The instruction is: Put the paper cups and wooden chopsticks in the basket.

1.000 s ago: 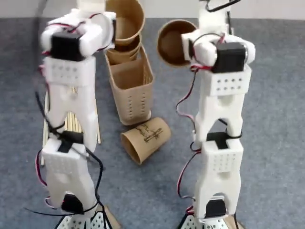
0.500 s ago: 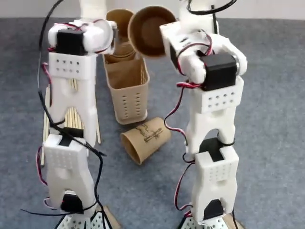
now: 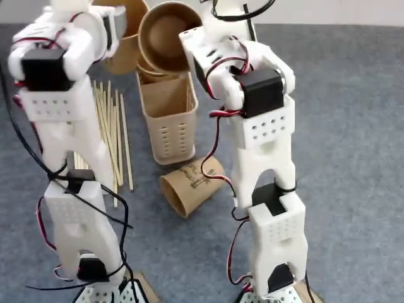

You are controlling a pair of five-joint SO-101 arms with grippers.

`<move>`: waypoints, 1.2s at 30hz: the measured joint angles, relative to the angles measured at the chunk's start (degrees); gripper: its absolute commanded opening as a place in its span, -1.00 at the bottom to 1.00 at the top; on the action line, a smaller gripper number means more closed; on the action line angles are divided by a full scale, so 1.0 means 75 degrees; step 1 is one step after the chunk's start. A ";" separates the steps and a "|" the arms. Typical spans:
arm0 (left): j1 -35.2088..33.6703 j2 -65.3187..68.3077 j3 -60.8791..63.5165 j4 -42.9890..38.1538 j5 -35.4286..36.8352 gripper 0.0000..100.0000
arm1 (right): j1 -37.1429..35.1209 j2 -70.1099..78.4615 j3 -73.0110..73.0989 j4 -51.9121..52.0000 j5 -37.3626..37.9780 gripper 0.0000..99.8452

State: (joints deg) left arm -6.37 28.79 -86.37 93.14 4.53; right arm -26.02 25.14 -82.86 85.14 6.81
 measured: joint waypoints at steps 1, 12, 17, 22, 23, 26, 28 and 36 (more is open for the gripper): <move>0.0012 0.0000 0.0211 -0.0035 0.0000 -0.54 | 0.0000 0.0000 0.0000 0.0047 0.0000 -0.99; 0.0094 0.0000 0.0727 -0.0375 0.0000 -1.00 | 0.0316 0.0000 0.0000 0.0281 0.0000 -0.99; 0.0129 0.0000 0.0867 -0.0469 -0.0129 -0.99 | 0.1266 0.0000 0.0094 0.0352 0.0000 -0.99; 0.0527 0.0012 0.0692 -0.0563 -0.0152 -0.99 | 0.1770 0.0000 0.0094 0.0621 0.0000 -0.99; 0.0656 0.0012 0.0586 -0.0563 -0.0152 -0.99 | 0.1805 0.0000 0.0094 0.0703 0.0000 -0.99; 0.1055 0.0000 0.0387 -0.0563 -0.0152 -0.99 | 0.1829 0.0000 0.0094 0.0844 0.0000 -0.99; 0.1207 0.0000 0.0387 -0.0563 -0.0152 -0.99 | 0.1852 0.0000 0.0094 0.0891 0.0000 -0.99; 0.0903 0.0598 0.1102 -0.0563 -0.0117 -0.97 | 0.1852 0.0000 0.0094 0.0938 0.0000 -0.99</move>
State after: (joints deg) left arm 0.40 33.27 -78.11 88.92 3.65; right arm -12.13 25.14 -82.15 92.18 6.81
